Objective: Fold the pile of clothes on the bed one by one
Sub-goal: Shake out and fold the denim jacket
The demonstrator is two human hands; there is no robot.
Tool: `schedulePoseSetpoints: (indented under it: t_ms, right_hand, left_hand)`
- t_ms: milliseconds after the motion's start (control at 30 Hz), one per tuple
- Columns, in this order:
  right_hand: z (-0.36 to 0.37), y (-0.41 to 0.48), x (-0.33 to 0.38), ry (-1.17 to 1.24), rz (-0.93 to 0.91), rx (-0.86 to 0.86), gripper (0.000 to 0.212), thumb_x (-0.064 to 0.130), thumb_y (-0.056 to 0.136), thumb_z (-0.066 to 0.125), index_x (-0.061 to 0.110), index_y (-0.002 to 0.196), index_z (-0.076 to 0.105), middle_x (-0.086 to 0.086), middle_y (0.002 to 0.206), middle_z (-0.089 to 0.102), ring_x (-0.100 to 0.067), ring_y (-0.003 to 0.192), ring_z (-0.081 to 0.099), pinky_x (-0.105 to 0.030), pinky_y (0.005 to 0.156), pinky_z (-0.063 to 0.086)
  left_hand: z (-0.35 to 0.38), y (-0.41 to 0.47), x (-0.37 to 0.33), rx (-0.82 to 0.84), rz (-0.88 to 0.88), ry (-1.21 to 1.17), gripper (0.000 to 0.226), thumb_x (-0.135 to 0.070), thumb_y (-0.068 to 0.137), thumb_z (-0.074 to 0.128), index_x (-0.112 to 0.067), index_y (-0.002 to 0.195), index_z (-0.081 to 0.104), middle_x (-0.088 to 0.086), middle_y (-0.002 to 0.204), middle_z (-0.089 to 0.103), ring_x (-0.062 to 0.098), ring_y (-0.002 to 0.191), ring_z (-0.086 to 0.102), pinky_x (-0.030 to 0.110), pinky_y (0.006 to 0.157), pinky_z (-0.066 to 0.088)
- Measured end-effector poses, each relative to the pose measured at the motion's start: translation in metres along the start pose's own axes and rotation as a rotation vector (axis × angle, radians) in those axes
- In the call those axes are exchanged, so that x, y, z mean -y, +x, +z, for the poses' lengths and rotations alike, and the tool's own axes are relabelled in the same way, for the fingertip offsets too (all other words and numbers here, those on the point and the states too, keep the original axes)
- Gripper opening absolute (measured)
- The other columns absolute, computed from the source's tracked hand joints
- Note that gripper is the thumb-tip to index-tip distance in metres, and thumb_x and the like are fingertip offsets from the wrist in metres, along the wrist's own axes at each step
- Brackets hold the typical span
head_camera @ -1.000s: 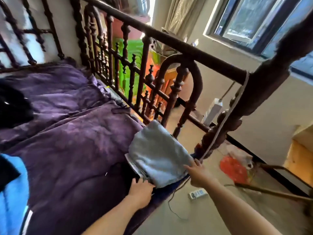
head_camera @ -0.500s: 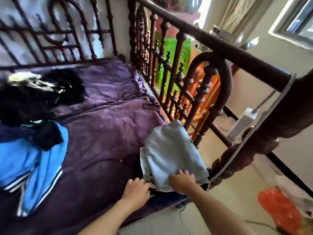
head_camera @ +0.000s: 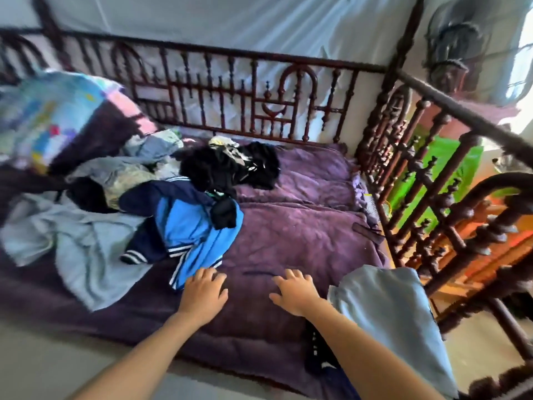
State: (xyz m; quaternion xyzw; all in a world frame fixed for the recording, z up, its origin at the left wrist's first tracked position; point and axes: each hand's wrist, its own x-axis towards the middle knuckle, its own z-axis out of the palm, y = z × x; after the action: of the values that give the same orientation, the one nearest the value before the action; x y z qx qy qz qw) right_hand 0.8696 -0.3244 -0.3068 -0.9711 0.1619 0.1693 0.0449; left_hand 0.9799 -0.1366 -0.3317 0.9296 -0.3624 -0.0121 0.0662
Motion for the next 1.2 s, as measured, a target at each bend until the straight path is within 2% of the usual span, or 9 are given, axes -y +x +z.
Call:
schedulePoseSetpoints:
  t_ms: [133,267,467,567,733,933,1100,1200]
  right_hand:
    - [-0.019,0.023,0.066,-0.054,-0.127,0.015,0.054,0.048,0.095,0.039,0.021,0.142,0.035,-0.010,0.146,0.030,-0.031,0.135,0.026,-0.049,0.108,0.022]
    - [-0.032,0.040,0.147,-0.071,-0.231,-0.041,0.059,0.045,0.095,0.040,0.022,0.147,0.023,-0.008,0.152,0.022,-0.030,0.137,0.025,-0.048,0.109,0.022]
    - [-0.033,0.054,0.294,-0.111,-0.406,-0.060,0.064,0.045,0.095,0.042,0.024,0.149,0.014,-0.007,0.154,0.016,-0.030,0.137,0.024,-0.049,0.110,0.020]
    - [-0.027,0.058,0.351,-0.129,-0.455,-0.044,0.063,0.043,0.095,0.041,0.024,0.149,0.014,-0.007,0.155,0.013,-0.029,0.140,0.019,-0.048,0.110,0.018]
    - [-0.022,0.069,0.406,-0.155,-0.489,-0.013,0.062,0.044,0.094,0.043,0.023,0.147,0.018,-0.005,0.151,0.020,-0.024,0.139,0.022,-0.046,0.109,0.021]
    - [-0.021,0.106,0.456,-0.101,-0.491,-0.010,0.062,0.045,0.092,0.044,0.024,0.146,0.020,-0.003,0.147,0.027,-0.023,0.134,0.030,-0.042,0.106,0.026]
    - [-0.030,0.169,0.493,0.001,-0.481,0.030,0.065,0.045,0.093,0.045,0.026,0.147,0.015,-0.005,0.151,0.022,-0.027,0.136,0.027,-0.044,0.106,0.027]
    - [-0.043,0.220,0.513,0.100,-0.459,0.009,0.063,0.041,0.094,0.046,0.024,0.147,0.017,-0.005,0.148,0.027,-0.027,0.134,0.029,-0.042,0.106,0.030]
  left_hand:
    - [-0.016,-0.031,0.070,-0.084,-0.141,-0.043,0.040,-0.038,0.094,0.045,-0.021,0.129,0.051,-0.001,0.129,0.050,0.019,0.124,0.040,0.031,0.096,0.036]
    - [-0.032,-0.073,0.142,-0.132,-0.256,-0.068,0.041,-0.036,0.093,0.049,-0.018,0.130,0.053,0.004,0.128,0.052,0.022,0.125,0.041,0.033,0.096,0.036]
    - [-0.062,-0.140,0.258,-0.254,-0.456,-0.117,0.027,-0.021,0.078,0.070,-0.007,0.101,0.069,0.014,0.100,0.065,0.034,0.102,0.057,0.042,0.080,0.046]
    - [-0.064,-0.164,0.308,-0.232,-0.505,-0.117,0.031,-0.024,0.084,0.064,-0.008,0.110,0.066,0.014,0.110,0.062,0.032,0.110,0.051,0.038,0.089,0.044]
    - [-0.061,-0.192,0.365,-0.283,-0.556,-0.160,0.032,-0.024,0.086,0.060,-0.009,0.114,0.064,0.013,0.114,0.061,0.031,0.113,0.050,0.035,0.092,0.039]
    - [-0.063,-0.191,0.423,-0.234,-0.661,-0.122,0.037,-0.037,0.092,0.049,-0.023,0.126,0.055,-0.002,0.128,0.052,0.020,0.122,0.042,0.030,0.094,0.033]
    - [-0.077,-0.159,0.482,-0.272,-0.616,-0.130,0.036,-0.032,0.092,0.052,-0.016,0.124,0.057,0.003,0.127,0.052,0.023,0.124,0.040,0.031,0.098,0.032]
    - [-0.088,-0.139,0.529,-0.264,-0.625,-0.138,0.037,-0.029,0.092,0.053,-0.013,0.126,0.056,0.005,0.127,0.051,0.024,0.125,0.038,0.031,0.102,0.033]
